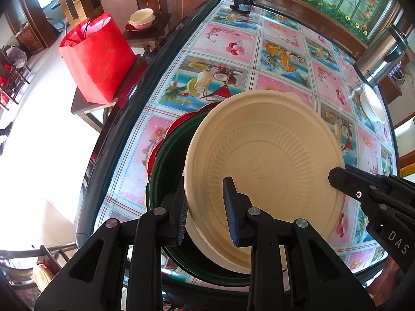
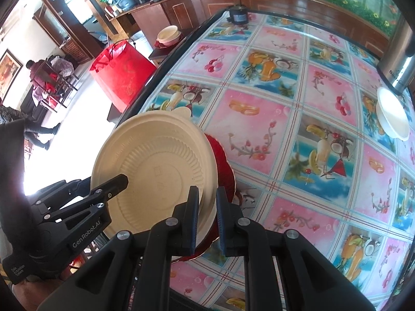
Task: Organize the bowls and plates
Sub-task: 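Lower the beige plate into the green basin on the white plate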
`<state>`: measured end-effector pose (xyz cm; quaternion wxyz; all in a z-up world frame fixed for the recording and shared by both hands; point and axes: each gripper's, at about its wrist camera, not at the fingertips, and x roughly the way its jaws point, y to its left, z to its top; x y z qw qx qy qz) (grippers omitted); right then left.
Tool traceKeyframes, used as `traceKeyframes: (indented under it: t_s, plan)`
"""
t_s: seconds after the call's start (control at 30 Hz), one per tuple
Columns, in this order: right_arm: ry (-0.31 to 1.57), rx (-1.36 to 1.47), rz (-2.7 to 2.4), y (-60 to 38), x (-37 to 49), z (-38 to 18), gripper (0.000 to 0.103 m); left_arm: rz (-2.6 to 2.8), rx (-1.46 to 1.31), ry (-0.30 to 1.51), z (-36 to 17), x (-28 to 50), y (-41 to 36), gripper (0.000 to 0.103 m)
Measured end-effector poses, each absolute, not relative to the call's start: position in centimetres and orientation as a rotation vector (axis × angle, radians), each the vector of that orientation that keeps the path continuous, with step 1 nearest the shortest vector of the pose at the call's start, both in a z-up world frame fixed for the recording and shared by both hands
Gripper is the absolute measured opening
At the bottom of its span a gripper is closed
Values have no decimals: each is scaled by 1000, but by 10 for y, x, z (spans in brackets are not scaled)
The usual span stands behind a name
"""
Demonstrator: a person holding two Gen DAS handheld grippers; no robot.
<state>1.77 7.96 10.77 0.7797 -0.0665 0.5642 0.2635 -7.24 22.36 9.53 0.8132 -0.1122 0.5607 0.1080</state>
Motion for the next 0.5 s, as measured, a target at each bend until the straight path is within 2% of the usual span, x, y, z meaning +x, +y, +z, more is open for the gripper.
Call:
traceKeyframes:
  t_s: [0.5]
  plan:
    - [1269,-163,563,82,16,92,15,242,-207,1195,88,-73,221,26]
